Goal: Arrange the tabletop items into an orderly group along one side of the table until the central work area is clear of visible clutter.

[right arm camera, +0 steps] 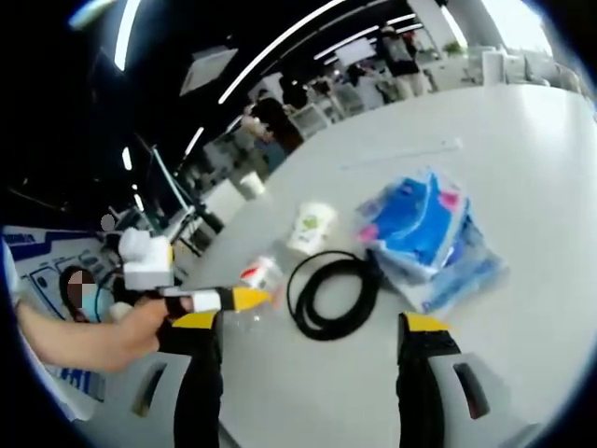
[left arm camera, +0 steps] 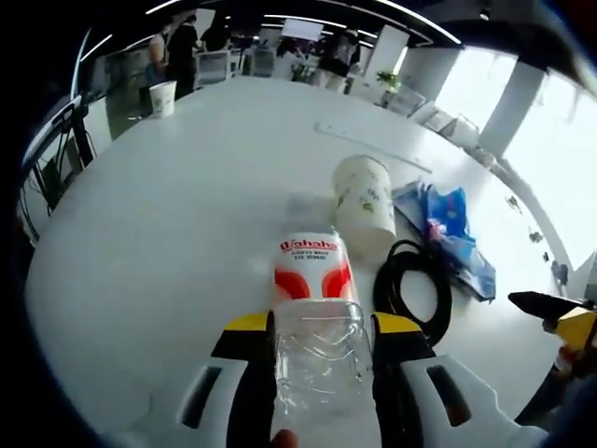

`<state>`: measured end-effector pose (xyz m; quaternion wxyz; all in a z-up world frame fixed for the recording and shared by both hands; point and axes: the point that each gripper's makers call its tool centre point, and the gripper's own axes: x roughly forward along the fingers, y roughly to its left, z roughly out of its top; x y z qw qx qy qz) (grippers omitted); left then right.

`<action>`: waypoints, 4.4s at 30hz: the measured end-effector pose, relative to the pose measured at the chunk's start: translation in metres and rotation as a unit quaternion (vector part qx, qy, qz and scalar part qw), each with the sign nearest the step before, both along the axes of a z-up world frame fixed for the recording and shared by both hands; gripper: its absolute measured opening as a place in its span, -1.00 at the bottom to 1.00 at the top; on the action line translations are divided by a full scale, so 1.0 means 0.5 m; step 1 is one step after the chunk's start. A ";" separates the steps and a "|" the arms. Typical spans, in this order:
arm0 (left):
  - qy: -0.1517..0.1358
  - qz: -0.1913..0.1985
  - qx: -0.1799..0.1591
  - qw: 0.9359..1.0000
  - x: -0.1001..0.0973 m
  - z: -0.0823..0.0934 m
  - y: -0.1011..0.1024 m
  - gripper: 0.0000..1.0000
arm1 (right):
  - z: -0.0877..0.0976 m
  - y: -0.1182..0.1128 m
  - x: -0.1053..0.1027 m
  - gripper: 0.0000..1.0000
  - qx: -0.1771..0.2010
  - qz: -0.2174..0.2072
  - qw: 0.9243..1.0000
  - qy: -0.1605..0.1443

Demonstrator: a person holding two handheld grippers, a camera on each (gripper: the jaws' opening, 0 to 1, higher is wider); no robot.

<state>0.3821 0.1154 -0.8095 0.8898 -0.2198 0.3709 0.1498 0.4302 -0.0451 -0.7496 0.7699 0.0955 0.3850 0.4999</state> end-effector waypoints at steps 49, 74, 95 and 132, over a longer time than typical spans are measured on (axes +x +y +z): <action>-0.034 0.026 -0.031 0.999 0.004 0.026 0.029 -0.31 | -0.007 0.291 -0.014 0.29 0.104 -0.041 0.932 0.344; -0.049 0.020 -0.033 0.998 0.000 0.043 0.037 -0.31 | -0.057 0.364 -0.038 0.23 0.071 -0.040 0.908 0.411; -0.061 0.004 -0.036 0.997 -0.003 0.057 0.039 -0.31 | -0.109 0.375 -0.071 -0.21 0.020 -0.013 0.921 0.388; -0.085 -0.114 0.087 0.986 0.034 0.138 0.042 -0.23 | 0.066 0.390 -0.020 -0.37 0.156 0.087 0.980 0.087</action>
